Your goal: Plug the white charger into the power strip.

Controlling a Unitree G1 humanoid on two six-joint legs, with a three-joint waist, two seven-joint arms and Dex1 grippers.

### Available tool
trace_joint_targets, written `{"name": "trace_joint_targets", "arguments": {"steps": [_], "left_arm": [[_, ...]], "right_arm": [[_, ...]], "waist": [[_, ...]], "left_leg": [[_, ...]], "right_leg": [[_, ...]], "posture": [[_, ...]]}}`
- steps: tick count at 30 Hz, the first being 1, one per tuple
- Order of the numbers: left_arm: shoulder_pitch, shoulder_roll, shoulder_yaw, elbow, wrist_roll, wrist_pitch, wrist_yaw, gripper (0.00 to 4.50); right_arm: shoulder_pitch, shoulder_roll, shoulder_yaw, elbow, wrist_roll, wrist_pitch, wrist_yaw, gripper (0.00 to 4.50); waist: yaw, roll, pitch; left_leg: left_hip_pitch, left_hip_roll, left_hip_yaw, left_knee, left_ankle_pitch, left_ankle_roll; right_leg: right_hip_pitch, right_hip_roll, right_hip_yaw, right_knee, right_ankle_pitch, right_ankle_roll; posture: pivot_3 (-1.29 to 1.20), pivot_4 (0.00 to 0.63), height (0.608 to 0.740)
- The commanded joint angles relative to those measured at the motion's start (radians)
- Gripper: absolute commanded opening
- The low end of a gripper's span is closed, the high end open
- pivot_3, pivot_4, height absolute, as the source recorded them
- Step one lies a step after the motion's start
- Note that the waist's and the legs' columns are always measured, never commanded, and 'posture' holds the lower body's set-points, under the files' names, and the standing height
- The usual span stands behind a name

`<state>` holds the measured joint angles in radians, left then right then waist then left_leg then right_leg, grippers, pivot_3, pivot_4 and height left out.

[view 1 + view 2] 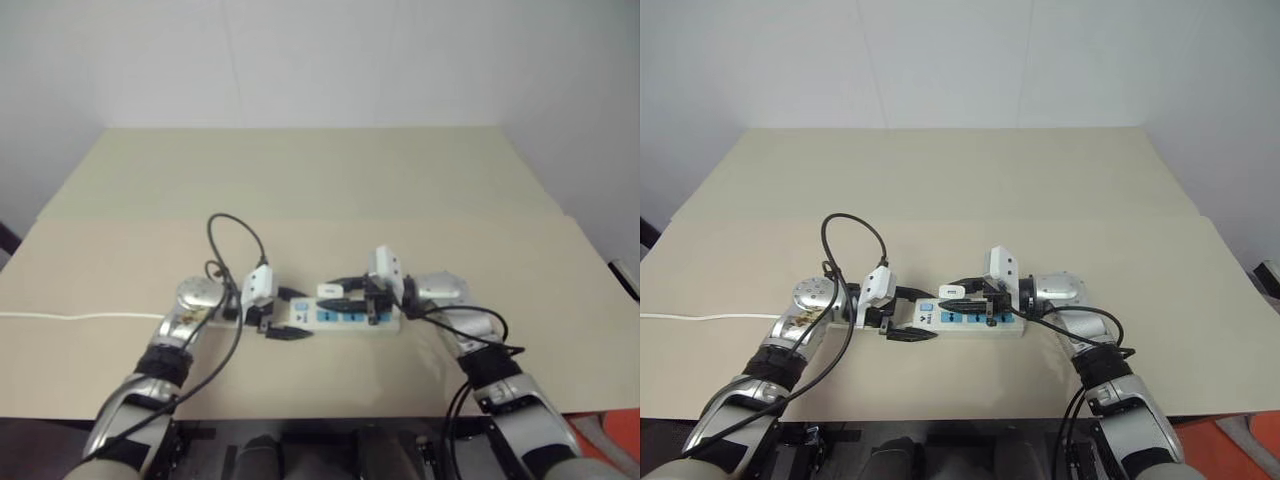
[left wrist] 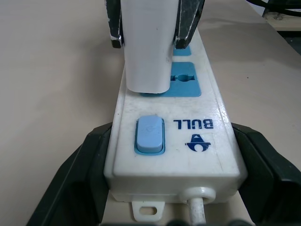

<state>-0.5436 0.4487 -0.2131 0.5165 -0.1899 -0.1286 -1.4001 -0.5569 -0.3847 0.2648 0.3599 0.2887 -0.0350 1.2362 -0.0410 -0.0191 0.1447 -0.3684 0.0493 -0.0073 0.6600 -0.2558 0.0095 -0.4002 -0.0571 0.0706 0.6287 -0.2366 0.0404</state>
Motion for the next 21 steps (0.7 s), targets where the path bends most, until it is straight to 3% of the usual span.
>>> {"name": "trace_joint_targets", "arguments": {"steps": [1, 10, 21], "left_arm": [[0.011, 0.034, 0.010, -0.003, 0.005, 0.001, -0.019, 3.28], [0.018, 0.042, 0.012, -0.011, 0.001, 0.003, -0.017, 3.28], [0.022, 0.037, 0.009, -0.022, 0.000, 0.009, -0.001, 3.28]], "right_arm": [[0.056, -0.075, 0.006, 0.093, -0.070, 0.028, 0.020, 1.16], [0.036, -0.094, 0.009, 0.107, -0.067, 0.046, 0.056, 1.16], [-0.040, 0.070, 0.051, 0.143, -0.065, 0.086, -0.004, 1.16]], "waist": [[0.001, 0.000, 0.000], [0.007, 0.000, 0.000], [-0.010, -0.001, -0.001]], "left_leg": [[0.000, 0.000, 0.000, 0.000, 0.000, 0.000], [0.000, 0.000, 0.000, 0.000, 0.000, 0.000], [0.003, 0.001, 0.000, 0.000, 0.000, 0.000]], "right_leg": [[0.000, 0.000, 0.000, 0.000, 0.000, 0.000], [0.000, 0.000, 0.000, -0.001, 0.000, 0.000], [0.001, 0.001, 0.000, 0.001, 0.000, -0.001]], "posture": [[0.00, 0.150, 0.740], [0.00, 0.150, 0.740], [0.00, 0.150, 0.740]]}}
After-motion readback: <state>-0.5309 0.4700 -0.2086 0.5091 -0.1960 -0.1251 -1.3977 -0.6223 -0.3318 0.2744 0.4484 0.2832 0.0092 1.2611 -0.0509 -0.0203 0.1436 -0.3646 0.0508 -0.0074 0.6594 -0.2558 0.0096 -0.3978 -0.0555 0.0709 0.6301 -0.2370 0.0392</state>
